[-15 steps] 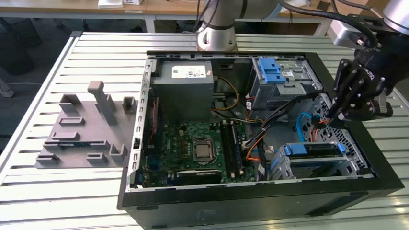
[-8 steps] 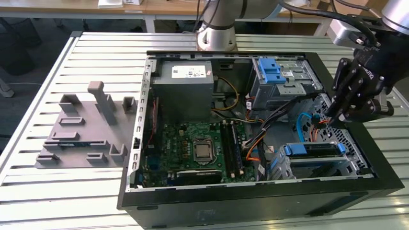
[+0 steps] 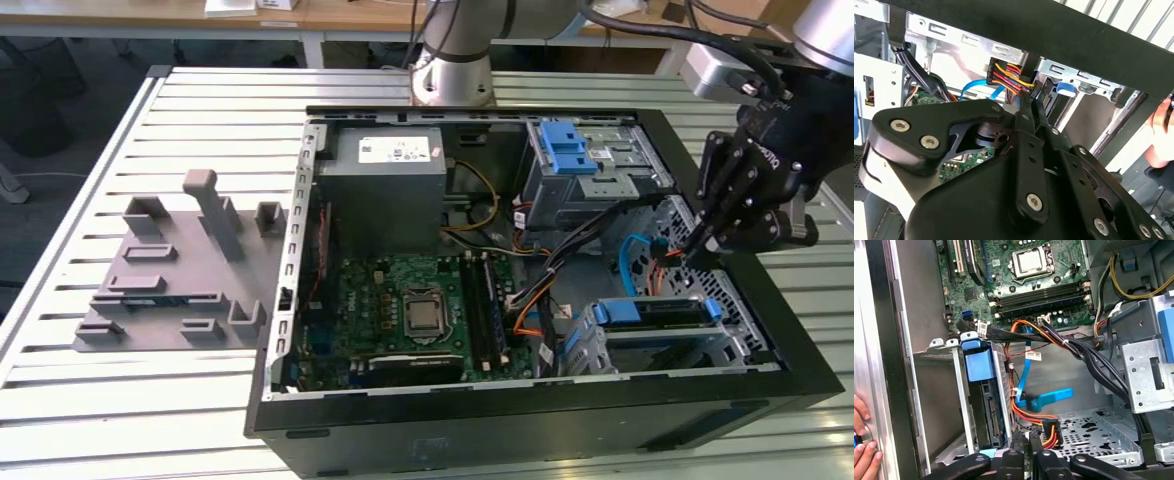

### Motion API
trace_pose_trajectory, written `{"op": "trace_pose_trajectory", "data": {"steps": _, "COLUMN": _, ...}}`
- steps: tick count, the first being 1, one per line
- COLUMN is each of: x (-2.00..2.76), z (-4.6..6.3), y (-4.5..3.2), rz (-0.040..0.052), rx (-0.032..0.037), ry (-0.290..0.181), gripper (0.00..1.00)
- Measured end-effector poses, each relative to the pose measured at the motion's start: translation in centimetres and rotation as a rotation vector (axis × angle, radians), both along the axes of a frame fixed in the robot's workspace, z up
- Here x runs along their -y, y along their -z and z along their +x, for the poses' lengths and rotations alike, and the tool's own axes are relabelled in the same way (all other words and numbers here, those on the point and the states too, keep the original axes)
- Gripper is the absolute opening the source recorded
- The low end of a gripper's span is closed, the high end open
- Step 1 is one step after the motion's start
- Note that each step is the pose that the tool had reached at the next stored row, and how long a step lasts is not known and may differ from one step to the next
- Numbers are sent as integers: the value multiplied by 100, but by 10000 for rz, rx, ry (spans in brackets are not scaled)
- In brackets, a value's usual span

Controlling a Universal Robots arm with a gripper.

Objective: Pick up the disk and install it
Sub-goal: 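Insert the first disk wire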

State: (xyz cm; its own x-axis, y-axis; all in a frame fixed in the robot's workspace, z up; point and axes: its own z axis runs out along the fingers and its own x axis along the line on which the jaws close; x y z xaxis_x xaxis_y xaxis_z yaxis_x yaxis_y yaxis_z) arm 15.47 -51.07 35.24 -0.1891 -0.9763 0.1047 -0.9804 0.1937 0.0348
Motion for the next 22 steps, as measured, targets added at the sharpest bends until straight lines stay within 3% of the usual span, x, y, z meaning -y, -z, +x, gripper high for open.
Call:
{"op": "trace_pose_trajectory", "data": {"steps": 4, "x": -1, "z": -20, "y": 0, "rz": -2, "rx": 14, "ry": -117, "gripper": 16}}
{"op": "trace_pose_trajectory", "data": {"steps": 8, "x": 0, "z": -62, "y": 0, "rz": -2, "rx": 83, "ry": -215, "gripper": 16}}
{"op": "trace_pose_trajectory", "data": {"steps": 19, "x": 12, "z": -147, "y": 3, "rz": 1, "rx": 407, "ry": -468, "gripper": 16}}
{"op": "trace_pose_trajectory", "data": {"steps": 22, "x": 17, "z": -164, "y": 4, "rz": 18, "rx": 450, "ry": -566, "gripper": 16}}
